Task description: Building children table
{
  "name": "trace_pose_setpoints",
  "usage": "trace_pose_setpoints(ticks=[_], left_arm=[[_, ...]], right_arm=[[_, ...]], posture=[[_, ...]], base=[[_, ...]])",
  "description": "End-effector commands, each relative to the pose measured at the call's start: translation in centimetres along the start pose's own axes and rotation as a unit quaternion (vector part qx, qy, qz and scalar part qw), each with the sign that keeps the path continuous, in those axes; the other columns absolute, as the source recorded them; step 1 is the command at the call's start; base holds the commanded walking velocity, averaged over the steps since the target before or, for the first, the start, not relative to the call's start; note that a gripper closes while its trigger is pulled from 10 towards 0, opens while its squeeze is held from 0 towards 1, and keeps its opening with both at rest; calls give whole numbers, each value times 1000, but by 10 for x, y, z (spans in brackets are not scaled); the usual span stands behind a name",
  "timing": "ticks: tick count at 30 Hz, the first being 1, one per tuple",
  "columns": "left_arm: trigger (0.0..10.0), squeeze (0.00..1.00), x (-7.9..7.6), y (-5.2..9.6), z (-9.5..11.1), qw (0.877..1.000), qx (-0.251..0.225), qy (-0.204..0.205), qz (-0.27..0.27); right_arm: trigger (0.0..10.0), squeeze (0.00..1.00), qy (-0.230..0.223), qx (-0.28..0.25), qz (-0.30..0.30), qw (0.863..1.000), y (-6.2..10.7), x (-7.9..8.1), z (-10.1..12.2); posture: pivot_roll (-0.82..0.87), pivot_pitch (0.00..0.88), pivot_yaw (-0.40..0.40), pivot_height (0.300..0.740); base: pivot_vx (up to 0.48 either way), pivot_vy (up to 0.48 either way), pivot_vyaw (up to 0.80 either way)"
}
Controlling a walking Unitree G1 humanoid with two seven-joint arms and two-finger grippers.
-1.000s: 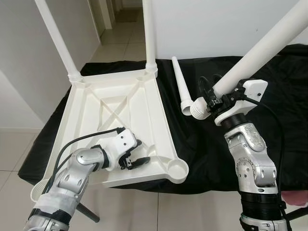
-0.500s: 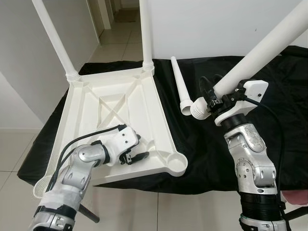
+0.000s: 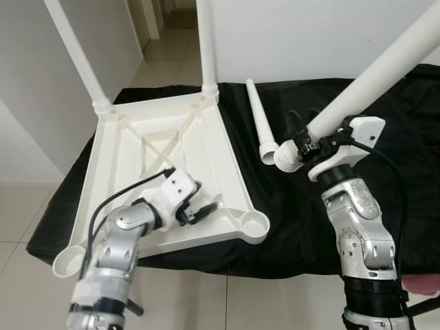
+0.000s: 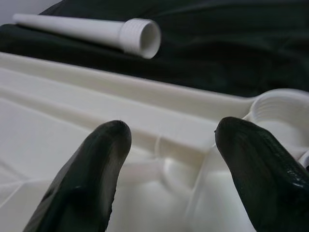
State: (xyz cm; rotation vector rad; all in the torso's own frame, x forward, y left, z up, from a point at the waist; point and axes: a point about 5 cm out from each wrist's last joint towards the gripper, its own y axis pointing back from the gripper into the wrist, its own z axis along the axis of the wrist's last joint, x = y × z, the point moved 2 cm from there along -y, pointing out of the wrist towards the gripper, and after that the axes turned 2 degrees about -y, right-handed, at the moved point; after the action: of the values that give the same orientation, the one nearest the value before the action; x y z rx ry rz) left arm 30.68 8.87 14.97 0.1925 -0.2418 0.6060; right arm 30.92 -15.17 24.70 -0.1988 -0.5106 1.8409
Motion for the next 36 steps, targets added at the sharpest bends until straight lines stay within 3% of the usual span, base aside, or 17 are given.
trace_pose_setpoints(ticks=[1, 3, 16, 31, 34, 36], left_arm=[[10000, 0, 18, 8, 6, 976, -22, 51, 211], [10000, 0, 11, 3, 13, 976, -39, 83, 196], [10000, 0, 7, 1, 38, 969, -112, 146, 165], [10000, 0, 16, 3, 44, 963, -117, 161, 179], [10000, 0, 25, 2, 43, 953, -113, 181, 215], [10000, 0, 25, 2, 43, 953, -113, 181, 215]], right_arm=[[10000, 0, 2, 6, 3, 1000, 2, 3, -5], [10000, 0, 2, 11, 0, 1000, 3, 2, -8], [10000, 0, 1, 66, -35, 997, 5, 9, -36], [10000, 0, 10, 70, -56, 996, 3, 6, -39], [10000, 0, 22, 80, -81, 993, 2, 6, -45], [10000, 0, 22, 80, -81, 993, 2, 6, -45]], posture=[[-9, 55, 115, 740], [-8, 56, 110, 740], [-14, 51, 96, 740], [-15, 47, 91, 740], [-19, 45, 90, 740], [-19, 45, 90, 740]], base=[[0, 0, 0], [0, 0, 0], [0, 0, 0], [0, 0, 0], [0, 0, 0], [0, 0, 0]])
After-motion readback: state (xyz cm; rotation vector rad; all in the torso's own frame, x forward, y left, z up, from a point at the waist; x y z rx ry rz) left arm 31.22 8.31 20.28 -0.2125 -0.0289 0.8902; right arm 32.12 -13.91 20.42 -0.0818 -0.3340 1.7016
